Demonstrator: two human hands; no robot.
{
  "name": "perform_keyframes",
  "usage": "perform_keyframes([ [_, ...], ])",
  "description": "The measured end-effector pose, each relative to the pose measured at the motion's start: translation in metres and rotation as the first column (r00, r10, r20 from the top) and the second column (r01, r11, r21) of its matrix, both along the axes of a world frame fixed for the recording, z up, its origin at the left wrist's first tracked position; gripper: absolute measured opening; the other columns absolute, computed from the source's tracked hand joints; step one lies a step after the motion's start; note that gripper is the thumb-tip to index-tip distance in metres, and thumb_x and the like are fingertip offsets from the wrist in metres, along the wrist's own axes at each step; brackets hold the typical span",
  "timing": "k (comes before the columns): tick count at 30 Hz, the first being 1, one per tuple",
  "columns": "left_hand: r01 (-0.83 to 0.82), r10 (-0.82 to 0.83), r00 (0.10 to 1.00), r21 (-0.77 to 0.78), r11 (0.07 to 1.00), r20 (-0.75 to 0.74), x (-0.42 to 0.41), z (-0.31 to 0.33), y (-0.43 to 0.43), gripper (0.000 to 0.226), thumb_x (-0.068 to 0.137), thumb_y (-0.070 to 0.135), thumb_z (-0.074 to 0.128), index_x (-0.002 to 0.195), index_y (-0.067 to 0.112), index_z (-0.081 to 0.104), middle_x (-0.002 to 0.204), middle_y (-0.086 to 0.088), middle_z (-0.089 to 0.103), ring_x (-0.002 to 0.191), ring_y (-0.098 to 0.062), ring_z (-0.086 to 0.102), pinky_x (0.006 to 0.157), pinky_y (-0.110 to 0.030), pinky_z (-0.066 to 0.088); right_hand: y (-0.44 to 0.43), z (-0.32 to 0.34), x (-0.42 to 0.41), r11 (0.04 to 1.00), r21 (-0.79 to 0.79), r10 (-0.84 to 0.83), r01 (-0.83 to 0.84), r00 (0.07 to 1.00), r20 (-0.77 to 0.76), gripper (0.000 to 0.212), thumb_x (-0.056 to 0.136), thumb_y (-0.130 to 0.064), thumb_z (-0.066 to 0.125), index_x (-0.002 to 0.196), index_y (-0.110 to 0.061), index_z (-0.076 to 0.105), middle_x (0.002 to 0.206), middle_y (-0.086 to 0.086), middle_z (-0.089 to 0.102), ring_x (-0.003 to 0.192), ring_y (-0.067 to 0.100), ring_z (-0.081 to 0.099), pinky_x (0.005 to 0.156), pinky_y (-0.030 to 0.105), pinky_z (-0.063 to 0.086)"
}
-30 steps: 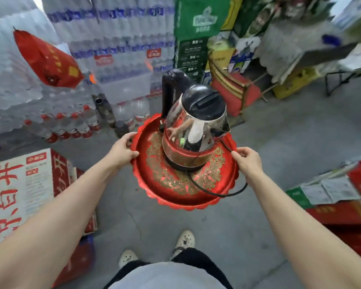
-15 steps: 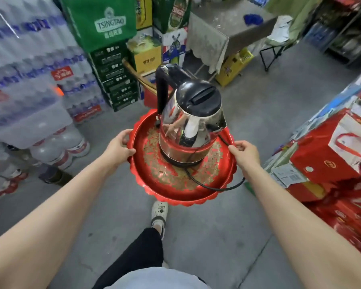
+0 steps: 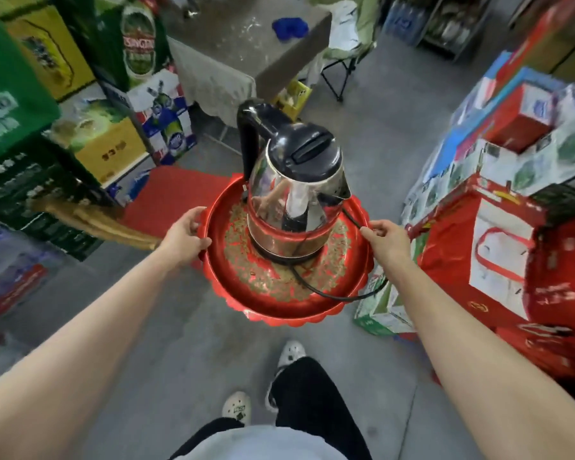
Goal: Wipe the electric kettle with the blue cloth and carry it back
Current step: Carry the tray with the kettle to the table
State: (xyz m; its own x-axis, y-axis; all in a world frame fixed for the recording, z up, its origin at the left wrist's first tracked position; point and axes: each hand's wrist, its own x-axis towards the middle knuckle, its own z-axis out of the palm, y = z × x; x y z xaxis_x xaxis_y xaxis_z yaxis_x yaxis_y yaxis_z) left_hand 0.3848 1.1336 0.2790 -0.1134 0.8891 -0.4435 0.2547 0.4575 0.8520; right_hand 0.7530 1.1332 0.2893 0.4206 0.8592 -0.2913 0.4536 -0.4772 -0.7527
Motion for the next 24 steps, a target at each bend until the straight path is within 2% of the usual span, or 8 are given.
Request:
perform_keyframes([
  [4, 0.028, -0.028, 1.0, 0.029, 0.999, -0.012, 0.049, -0.005, 0.112, 0.07, 0.082, -0.016, 0.056, 0.139, 0.023, 0.045, 0.112, -0.013, 0.054, 0.09, -0.026, 0.061, 0.068, -0.037, 0.053, 0.097, -0.001, 0.047, 1.0, 0.012, -0.024, 0.024, 1.0, -0.003, 0.021, 0.095, -0.021, 0.069, 0.112, -0.009, 0.07, 0.101, 0.004, 0.069, 0.091, 0.017, 0.062, 0.083, 0.029, 0.047],
  [7, 0.014, -0.012, 1.0, 0.059, 0.998, -0.024, 0.091, -0.008, 0.192, 0.07, 0.081, -0.018, 0.055, 0.138, 0.022, 0.046, 0.108, -0.013, 0.056, 0.084, -0.024, 0.06, 0.066, -0.034, 0.053, 0.175, 0.004, 0.083, 0.999, 0.023, -0.028, 0.029, 0.999, -0.023, 0.011, 0.096, -0.018, 0.068, 0.106, -0.014, 0.067, 0.098, 0.003, 0.066, 0.089, 0.016, 0.059, 0.08, 0.025, 0.042],
  [9, 0.014, -0.012, 1.0, 0.054, 0.998, -0.028, 0.117, -0.004, 0.244, 0.068, 0.083, -0.018, 0.054, 0.135, 0.024, 0.046, 0.098, -0.005, 0.058, 0.075, -0.02, 0.059, 0.053, -0.025, 0.054, 0.228, 0.007, 0.107, 0.999, 0.021, -0.035, 0.035, 0.999, -0.002, 0.013, 0.095, -0.019, 0.069, 0.107, -0.014, 0.069, 0.096, 0.001, 0.065, 0.089, 0.017, 0.06, 0.081, 0.027, 0.044],
  [11, 0.02, -0.017, 0.999, 0.055, 0.998, -0.051, 0.14, 0.001, 0.292, 0.066, 0.084, -0.018, 0.053, 0.132, 0.026, 0.047, 0.094, -0.006, 0.059, 0.069, -0.015, 0.058, 0.046, -0.019, 0.052, 0.277, 0.009, 0.128, 0.999, 0.023, -0.043, 0.043, 0.999, 0.0, 0.019, 0.093, -0.019, 0.07, 0.11, -0.01, 0.071, 0.096, 0.002, 0.066, 0.09, 0.018, 0.062, 0.087, 0.032, 0.051],
  [14, 0.022, -0.019, 0.997, 0.052, 0.998, -0.072, 0.165, 0.006, 0.363, 0.065, 0.085, -0.016, 0.053, 0.137, 0.021, 0.046, 0.099, -0.013, 0.06, 0.07, -0.016, 0.059, 0.05, -0.026, 0.052, 0.35, 0.011, 0.154, 0.999, 0.023, -0.042, 0.042, 0.999, 0.004, 0.022, 0.093, -0.017, 0.07, 0.112, -0.007, 0.071, 0.096, 0.004, 0.066, 0.089, 0.019, 0.062, 0.083, 0.031, 0.049],
  [18, 0.044, -0.039, 0.995, 0.052, 0.998, -0.092, 0.192, 0.004, 0.471, 0.065, 0.087, -0.012, 0.054, 0.141, 0.021, 0.043, 0.104, -0.008, 0.06, 0.087, -0.024, 0.063, 0.058, -0.026, 0.051, 0.456, 0.007, 0.179, 0.997, 0.048, -0.051, 0.052, 0.999, -0.014, 0.02, 0.094, -0.014, 0.069, 0.111, -0.004, 0.07, 0.098, 0.005, 0.065, 0.09, 0.019, 0.061, 0.08, 0.028, 0.046],
  [21, 0.079, -0.073, 0.993, 0.064, 0.995, -0.088, 0.211, 0.005, 0.557, 0.063, 0.087, -0.013, 0.053, 0.14, 0.02, 0.042, 0.087, 0.002, 0.058, 0.074, -0.013, 0.059, 0.058, -0.023, 0.053, 0.535, 0.002, 0.195, 0.995, 0.056, -0.087, 0.088, 0.996, -0.018, 0.021, 0.093, -0.014, 0.069, 0.111, -0.004, 0.07, 0.098, 0.005, 0.067, 0.091, 0.02, 0.062, 0.082, 0.031, 0.049],
  [24, 0.104, -0.099, 0.992, 0.05, 0.993, -0.082, 0.222, 0.005, 0.64, 0.064, 0.086, -0.014, 0.053, 0.138, 0.022, 0.044, 0.095, -0.002, 0.062, 0.075, -0.015, 0.061, 0.063, -0.032, 0.057, 0.609, 0.003, 0.209, 0.994, 0.042, -0.102, 0.102, 0.995, -0.01, 0.023, 0.093, -0.014, 0.07, 0.112, -0.002, 0.07, 0.1, 0.008, 0.068, 0.093, 0.022, 0.063, 0.083, 0.032, 0.05],
])
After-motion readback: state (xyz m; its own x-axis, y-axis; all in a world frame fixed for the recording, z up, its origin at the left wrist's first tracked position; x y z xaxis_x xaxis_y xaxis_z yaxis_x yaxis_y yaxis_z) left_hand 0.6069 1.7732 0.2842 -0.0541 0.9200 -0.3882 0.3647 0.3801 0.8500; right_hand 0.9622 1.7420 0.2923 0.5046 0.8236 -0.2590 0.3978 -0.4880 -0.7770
